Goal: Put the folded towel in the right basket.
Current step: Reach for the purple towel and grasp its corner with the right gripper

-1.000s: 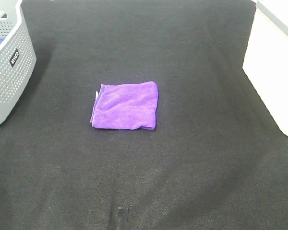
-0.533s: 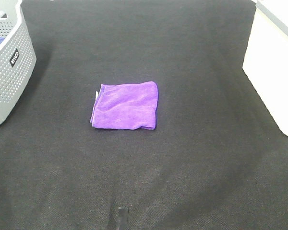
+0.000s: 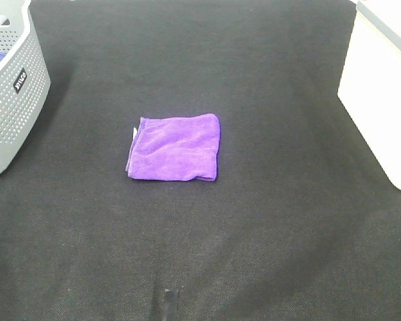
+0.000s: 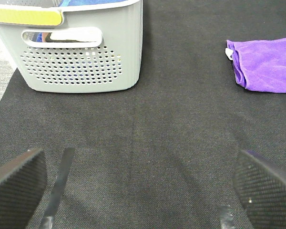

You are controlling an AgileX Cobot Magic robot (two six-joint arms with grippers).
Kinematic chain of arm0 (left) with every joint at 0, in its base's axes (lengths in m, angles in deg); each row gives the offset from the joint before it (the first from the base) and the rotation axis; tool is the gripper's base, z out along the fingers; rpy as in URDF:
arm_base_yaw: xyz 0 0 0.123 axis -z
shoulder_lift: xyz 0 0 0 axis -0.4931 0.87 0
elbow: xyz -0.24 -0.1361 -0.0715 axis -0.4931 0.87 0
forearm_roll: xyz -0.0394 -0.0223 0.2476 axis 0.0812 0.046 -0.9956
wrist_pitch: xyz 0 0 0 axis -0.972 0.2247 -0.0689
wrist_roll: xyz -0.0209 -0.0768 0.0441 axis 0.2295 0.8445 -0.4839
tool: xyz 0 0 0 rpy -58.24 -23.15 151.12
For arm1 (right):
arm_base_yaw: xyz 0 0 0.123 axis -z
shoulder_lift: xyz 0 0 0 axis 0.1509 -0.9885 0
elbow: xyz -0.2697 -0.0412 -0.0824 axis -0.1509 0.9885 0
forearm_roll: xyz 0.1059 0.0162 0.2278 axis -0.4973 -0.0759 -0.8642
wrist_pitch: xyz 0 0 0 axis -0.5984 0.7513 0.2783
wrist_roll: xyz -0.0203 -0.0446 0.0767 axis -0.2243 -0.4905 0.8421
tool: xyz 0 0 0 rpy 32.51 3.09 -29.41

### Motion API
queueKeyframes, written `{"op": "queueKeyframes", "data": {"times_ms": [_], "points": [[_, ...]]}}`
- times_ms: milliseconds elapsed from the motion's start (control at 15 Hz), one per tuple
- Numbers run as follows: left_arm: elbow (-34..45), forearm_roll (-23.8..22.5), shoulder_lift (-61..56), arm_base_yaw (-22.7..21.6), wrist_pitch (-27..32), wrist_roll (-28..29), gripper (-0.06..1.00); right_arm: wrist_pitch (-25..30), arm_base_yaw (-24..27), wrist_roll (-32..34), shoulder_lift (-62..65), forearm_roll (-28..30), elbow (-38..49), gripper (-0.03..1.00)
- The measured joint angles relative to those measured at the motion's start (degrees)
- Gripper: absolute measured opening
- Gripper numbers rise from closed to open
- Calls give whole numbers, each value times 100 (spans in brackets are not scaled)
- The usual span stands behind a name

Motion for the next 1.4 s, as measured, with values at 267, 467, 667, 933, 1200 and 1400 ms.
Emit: {"op": "queueKeyframes", "data": {"times_ms": [267, 467, 667, 933, 1200, 1400], "points": [[0, 0, 0, 0, 0, -6, 99, 0, 0, 0, 0, 0, 0, 97], [0, 0, 0, 0, 0, -6, 99, 0, 0, 0, 0, 0, 0, 97], [0, 0, 0, 0, 0, -6, 99, 0, 0, 0, 0, 0, 0, 97], [0, 0, 0, 0, 0, -6, 99, 0, 0, 0, 0, 0, 0, 97], [0, 0, 0, 0, 0, -6, 99, -17, 0, -69, -413, 52, -143, 97], [0, 0, 0, 0, 0, -6, 99, 246, 0, -109, -2739, -275, -1438, 97]]}}
